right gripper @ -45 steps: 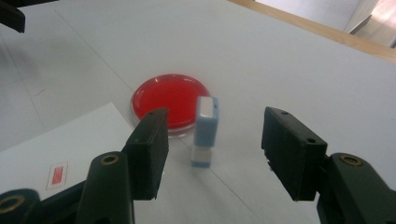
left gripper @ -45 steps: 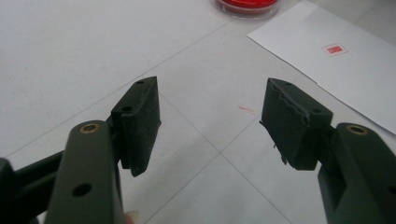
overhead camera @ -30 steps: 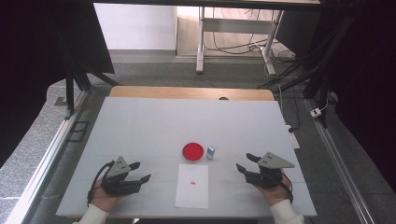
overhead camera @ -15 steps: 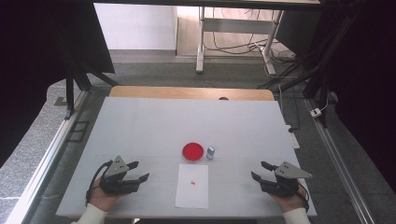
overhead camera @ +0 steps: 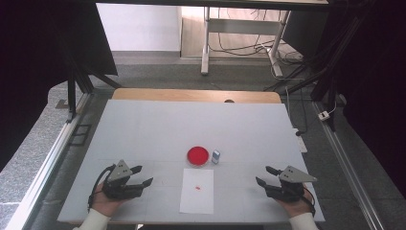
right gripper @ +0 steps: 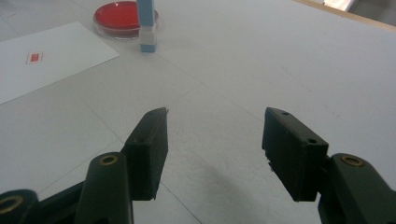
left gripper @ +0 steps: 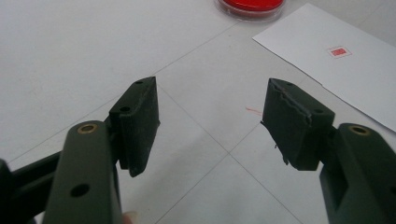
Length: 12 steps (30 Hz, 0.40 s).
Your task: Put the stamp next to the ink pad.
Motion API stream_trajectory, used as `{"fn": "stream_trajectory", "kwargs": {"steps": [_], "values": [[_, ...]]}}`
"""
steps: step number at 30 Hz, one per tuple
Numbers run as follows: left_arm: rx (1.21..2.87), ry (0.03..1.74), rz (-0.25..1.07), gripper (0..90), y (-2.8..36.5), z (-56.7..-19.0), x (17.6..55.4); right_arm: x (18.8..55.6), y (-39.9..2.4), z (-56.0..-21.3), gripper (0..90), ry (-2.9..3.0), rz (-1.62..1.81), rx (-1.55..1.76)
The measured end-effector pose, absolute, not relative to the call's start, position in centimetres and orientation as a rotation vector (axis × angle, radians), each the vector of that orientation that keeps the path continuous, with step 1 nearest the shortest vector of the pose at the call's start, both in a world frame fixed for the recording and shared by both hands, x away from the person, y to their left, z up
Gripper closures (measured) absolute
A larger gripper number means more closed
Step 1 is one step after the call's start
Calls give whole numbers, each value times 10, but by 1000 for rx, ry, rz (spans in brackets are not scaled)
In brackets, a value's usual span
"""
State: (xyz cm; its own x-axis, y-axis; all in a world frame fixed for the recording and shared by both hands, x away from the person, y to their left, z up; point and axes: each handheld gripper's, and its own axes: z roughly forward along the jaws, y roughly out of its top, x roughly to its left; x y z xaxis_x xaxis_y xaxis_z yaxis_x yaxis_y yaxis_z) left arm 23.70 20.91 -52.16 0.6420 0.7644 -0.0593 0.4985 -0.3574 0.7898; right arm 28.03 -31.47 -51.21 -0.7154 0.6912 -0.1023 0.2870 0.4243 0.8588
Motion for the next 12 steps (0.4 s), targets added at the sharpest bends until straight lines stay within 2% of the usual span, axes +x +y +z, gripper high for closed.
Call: {"fn": "stream_trajectory", "kwargs": {"steps": [12], "values": [[2035, 987, 409, 364, 209, -522, 238, 280, -314, -511, 402, 2238, 1220, 824]]}}
